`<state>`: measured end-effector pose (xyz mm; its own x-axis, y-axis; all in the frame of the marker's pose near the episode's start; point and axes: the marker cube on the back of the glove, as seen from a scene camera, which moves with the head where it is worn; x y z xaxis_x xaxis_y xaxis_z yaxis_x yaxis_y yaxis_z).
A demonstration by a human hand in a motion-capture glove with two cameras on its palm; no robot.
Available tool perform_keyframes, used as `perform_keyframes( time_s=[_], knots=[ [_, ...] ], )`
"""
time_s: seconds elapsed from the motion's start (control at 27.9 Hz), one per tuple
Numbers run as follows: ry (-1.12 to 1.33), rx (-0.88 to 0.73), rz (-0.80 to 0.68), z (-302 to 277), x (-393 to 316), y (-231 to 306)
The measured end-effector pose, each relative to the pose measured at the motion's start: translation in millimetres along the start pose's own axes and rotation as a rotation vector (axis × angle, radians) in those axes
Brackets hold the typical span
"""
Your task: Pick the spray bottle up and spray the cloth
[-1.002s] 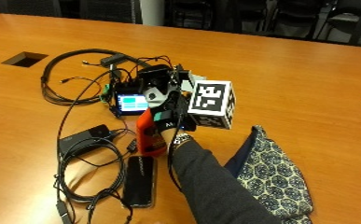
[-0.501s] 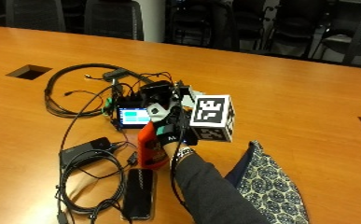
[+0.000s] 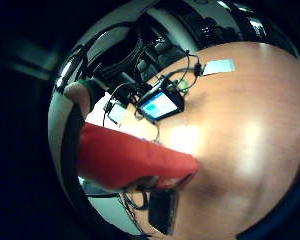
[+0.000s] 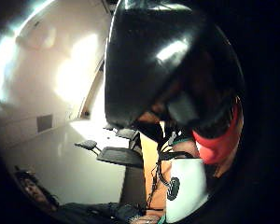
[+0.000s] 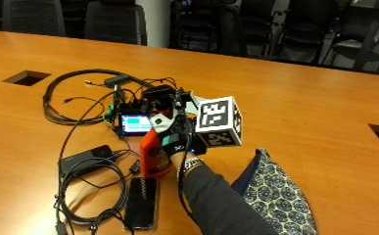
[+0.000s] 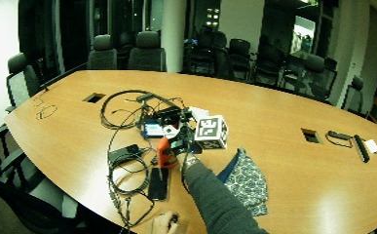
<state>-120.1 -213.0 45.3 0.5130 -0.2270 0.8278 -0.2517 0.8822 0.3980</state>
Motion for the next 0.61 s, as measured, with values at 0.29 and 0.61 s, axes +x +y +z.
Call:
perform_keyframes(
  time_s=[0.29,0.61],
  knots=[
    [0.014,-0.049,0.019,1.9,5.8,12.2],
    [0.125,-0.166,-0.038,-22.6,-30.0,29.9]
  ],
)
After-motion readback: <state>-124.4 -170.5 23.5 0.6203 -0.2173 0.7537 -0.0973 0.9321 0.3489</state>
